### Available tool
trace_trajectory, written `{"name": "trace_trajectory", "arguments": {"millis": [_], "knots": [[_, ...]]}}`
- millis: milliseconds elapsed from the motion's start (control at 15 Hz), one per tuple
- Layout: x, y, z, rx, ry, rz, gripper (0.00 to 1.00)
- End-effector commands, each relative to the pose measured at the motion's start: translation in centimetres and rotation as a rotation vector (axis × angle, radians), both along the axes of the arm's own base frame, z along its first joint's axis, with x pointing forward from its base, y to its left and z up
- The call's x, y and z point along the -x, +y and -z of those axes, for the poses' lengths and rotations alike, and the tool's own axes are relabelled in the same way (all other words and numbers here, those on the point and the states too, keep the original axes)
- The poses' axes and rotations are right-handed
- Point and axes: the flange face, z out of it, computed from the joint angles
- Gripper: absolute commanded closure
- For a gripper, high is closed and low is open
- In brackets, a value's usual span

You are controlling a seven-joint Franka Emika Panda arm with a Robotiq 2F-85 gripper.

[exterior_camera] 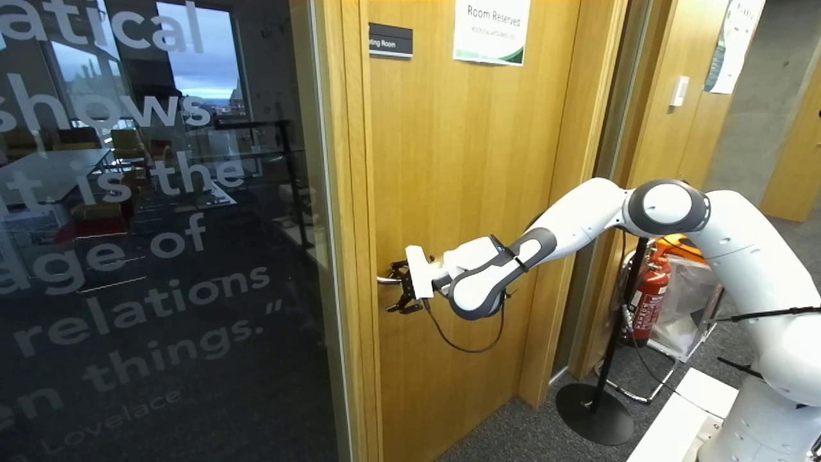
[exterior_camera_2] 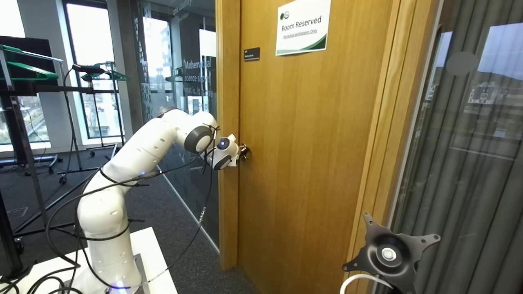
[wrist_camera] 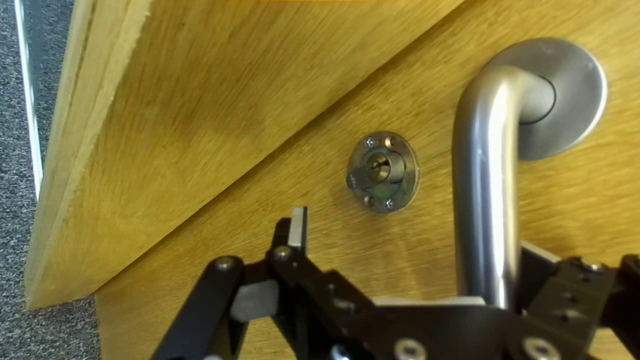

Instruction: Pull the handle down and open the door

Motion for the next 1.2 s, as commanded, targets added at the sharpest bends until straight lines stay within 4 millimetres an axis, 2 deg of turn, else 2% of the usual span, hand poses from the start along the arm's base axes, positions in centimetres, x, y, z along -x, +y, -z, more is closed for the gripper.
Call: {"name": "trace_trajectory", "arguments": {"millis": [0,400,467,533,600,733,800,933,1133], "knots": [[0.2,-4.2,-4.7,0.113,-0.098,-0.046,0.0],[0.5,-4.0,-4.7,0.095,-0.107,-0.072,0.0],[0.3,-4.2,-5.3,0.121,-0.137,-0.097,0.0],[0.3,-4.7,-6.7,0.157,-0.174,-0.131,0.0],[-0.5,-2.1,-3.7,0.08,-0.123,-0.082,0.0],[-0.7,-4.2,-5.8,0.121,-0.16,-0.105,0.0],[-0.5,-4.3,-5.0,0.128,-0.137,-0.091,0.0],[-0.3,-3.7,-4.2,0.136,-0.121,-0.101,0.0],[0.0,-2.5,-4.1,0.196,-0.126,-0.14,0.0]]}}
